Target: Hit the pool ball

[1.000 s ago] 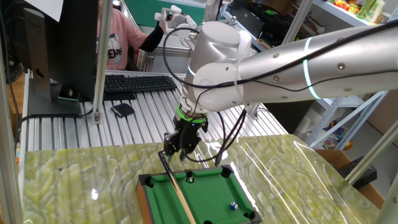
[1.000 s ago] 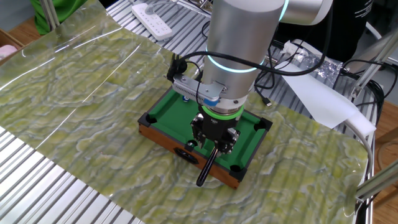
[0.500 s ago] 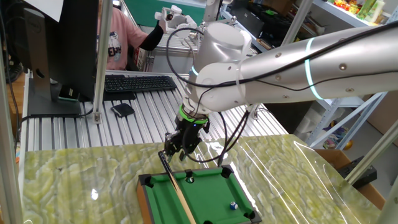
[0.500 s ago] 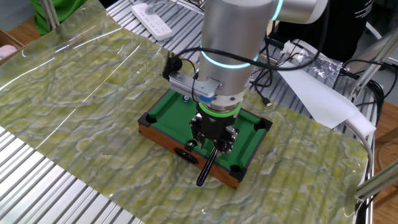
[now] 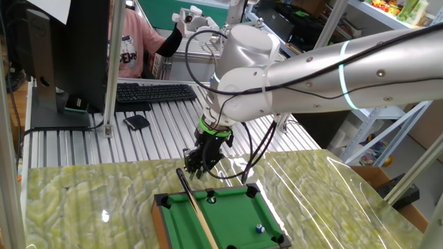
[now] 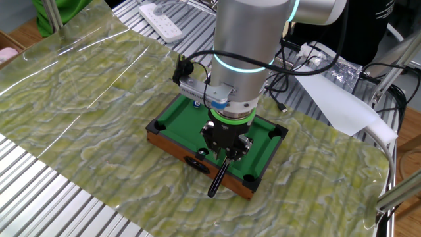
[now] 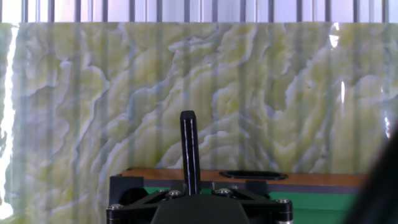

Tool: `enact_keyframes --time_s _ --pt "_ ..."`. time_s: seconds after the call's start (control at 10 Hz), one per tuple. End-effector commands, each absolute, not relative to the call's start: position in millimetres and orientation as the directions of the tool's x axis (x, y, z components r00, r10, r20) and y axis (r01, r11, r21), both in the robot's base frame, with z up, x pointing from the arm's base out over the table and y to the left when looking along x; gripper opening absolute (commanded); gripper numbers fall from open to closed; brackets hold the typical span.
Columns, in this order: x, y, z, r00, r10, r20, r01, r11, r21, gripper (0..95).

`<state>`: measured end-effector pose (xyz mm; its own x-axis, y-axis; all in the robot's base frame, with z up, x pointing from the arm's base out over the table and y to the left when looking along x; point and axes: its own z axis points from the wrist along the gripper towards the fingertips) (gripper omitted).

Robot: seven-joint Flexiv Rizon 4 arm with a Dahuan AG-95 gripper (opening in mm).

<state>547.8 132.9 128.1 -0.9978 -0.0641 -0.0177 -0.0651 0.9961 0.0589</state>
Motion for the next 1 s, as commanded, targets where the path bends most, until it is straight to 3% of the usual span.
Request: enact_keyframes --time_s 0.1,0.2,0.3,0.5,0.6,1.0 --pt "545.8 134.6 128.9 -0.996 -0.081 -0.021 -0.082 0.995 0.057 19.0" --pt "545.0 137.4 130.6 -0.996 -0.092 -0.022 -0.093 0.994 0.056 19.0" --pt "544.4 142.7 132.4 -0.995 -0.092 -0.023 -0.094 0.994 0.056 38.0" --pt "547.2 157.2 131.0 -0.996 -0.08 -0.03 -0.082 0.995 0.051 38.0" --pt "549.8 160.4 129.0 -0.996 -0.08 -0.034 -0.082 0.995 0.049 57.0" --pt "570.7 164.9 125.7 -0.995 -0.09 -0.054 -0.091 0.995 0.031 57.0"
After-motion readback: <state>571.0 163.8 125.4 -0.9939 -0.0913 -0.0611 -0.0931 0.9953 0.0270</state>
